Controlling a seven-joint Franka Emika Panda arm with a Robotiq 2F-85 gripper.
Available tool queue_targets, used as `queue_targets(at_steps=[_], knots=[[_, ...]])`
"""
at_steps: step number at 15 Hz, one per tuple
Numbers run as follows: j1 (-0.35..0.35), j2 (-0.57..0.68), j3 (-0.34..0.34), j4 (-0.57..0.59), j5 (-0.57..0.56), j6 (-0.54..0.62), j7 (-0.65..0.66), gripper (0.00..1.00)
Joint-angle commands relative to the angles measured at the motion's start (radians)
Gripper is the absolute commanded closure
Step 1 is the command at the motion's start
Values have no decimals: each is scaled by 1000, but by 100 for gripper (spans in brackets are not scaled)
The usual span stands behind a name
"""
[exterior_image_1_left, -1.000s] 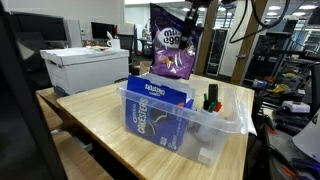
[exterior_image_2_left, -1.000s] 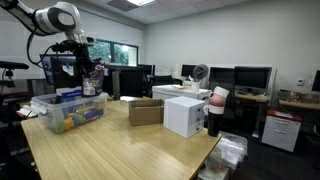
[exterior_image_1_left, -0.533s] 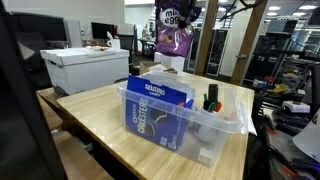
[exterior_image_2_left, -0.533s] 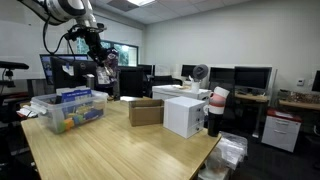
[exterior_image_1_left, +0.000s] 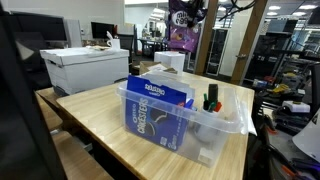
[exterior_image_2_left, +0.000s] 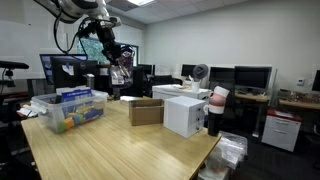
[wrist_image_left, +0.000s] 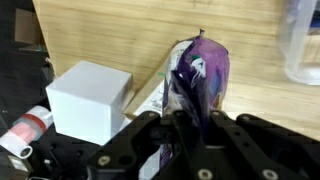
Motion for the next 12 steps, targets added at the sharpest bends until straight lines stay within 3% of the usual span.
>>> queue_targets(at_steps=[1, 12], knots=[[-45, -25, -30, -73, -73, -7, 40, 95], [-77, -158, -185, -354, 70, 1, -202, 95]])
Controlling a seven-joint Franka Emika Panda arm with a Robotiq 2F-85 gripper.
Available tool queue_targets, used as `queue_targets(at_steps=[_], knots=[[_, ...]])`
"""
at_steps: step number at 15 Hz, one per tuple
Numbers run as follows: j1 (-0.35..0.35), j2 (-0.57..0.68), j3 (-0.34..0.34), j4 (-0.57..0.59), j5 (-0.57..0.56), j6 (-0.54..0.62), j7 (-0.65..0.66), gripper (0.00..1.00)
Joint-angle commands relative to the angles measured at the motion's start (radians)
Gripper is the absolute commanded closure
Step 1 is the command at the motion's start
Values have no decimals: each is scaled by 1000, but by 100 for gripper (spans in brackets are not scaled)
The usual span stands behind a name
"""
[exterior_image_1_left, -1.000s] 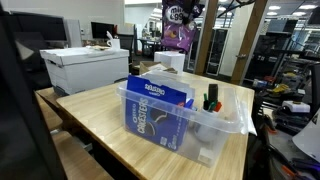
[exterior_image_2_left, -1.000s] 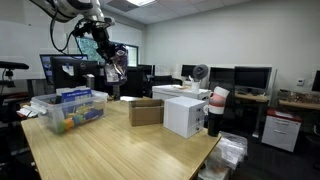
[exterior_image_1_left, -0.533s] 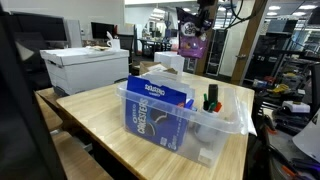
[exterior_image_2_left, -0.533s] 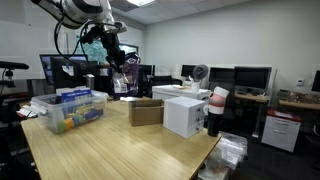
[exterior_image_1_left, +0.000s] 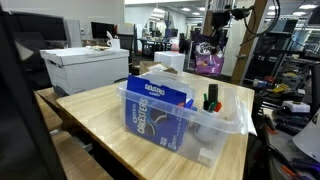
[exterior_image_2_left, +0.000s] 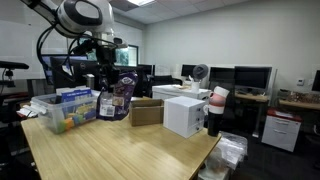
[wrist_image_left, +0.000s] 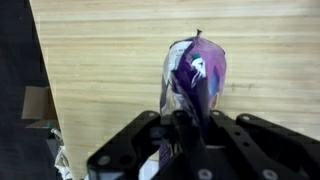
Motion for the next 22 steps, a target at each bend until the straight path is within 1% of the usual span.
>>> queue_targets(at_steps=[1, 3, 4, 7, 9, 14, 15, 18, 22], knots=[[-16, -124, -33, -117, 45, 10, -116, 95], [-21, -167, -58, -170, 46, 42, -172, 95], [-23, -198, -77, -210, 47, 85, -210, 95], [-35, -263, -105, -296, 22, 169, -271, 95], [-48, -322, -112, -373, 9, 222, -306, 95], [-46, -379, -109, -470, 15, 254, -336, 95], [-34, -337, -109, -418, 26, 241, -343, 95], [-33, -338, -95, -426, 19, 254, -333, 95], [-32, -285, -71, -418, 6, 286, -311, 95]])
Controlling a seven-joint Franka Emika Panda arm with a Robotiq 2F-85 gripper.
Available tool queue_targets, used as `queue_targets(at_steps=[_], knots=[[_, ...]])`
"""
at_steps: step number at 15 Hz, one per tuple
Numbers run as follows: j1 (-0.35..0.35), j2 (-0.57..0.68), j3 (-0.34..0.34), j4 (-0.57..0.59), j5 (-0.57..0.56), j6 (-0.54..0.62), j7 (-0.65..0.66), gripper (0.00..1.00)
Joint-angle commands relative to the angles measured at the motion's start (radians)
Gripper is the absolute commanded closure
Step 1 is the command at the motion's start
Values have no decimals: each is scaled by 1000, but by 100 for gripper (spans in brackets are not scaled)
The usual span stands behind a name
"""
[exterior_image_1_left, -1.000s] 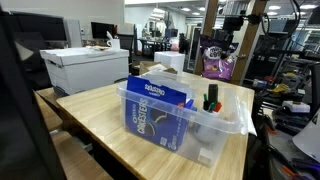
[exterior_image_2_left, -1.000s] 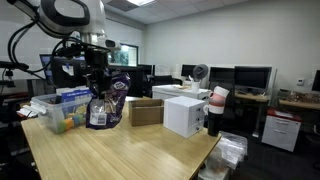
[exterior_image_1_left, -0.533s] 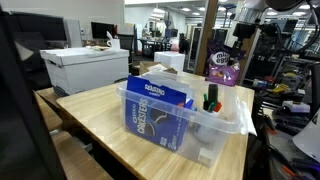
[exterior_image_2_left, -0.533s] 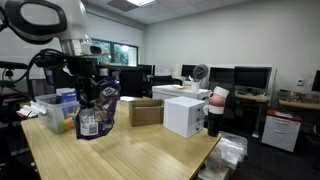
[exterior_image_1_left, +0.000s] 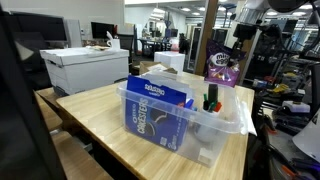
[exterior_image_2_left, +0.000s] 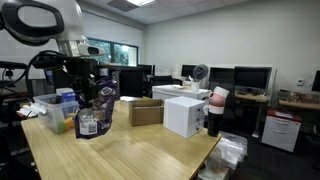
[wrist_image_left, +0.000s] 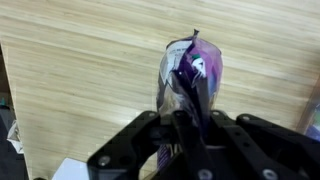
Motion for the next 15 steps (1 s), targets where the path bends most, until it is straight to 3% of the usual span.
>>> queue_targets(at_steps=[1, 9, 15], knots=[[-5, 54, 35, 1, -13, 63, -1, 95], [-21, 212, 79, 1, -25, 229, 53, 95], [-70, 286, 101, 0, -115, 328, 115, 95]])
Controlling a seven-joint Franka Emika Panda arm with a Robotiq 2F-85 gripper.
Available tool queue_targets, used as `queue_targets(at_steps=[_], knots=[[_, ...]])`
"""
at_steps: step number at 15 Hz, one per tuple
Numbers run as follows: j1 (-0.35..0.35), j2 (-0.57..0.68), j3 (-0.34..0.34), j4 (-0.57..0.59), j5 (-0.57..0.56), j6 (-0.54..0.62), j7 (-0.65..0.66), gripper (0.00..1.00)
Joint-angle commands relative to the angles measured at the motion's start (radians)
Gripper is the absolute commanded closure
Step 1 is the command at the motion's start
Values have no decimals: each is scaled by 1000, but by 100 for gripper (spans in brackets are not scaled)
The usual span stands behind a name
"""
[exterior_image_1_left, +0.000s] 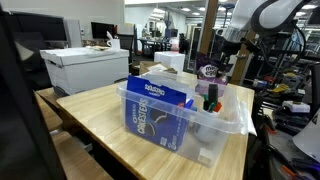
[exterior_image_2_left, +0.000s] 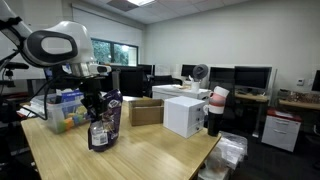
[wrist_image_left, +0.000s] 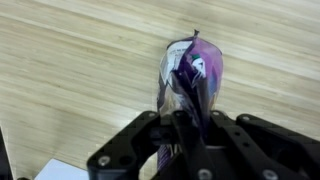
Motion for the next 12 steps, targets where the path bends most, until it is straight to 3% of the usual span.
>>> queue_targets(at_steps=[1, 2, 3, 12], knots=[[-46, 38, 31, 0, -66, 60, 58, 95], [-45, 42, 29, 0, -65, 60, 60, 70], [-50, 48, 31, 1, -69, 60, 66, 69], [3, -25, 36, 16, 43, -71, 66, 19]])
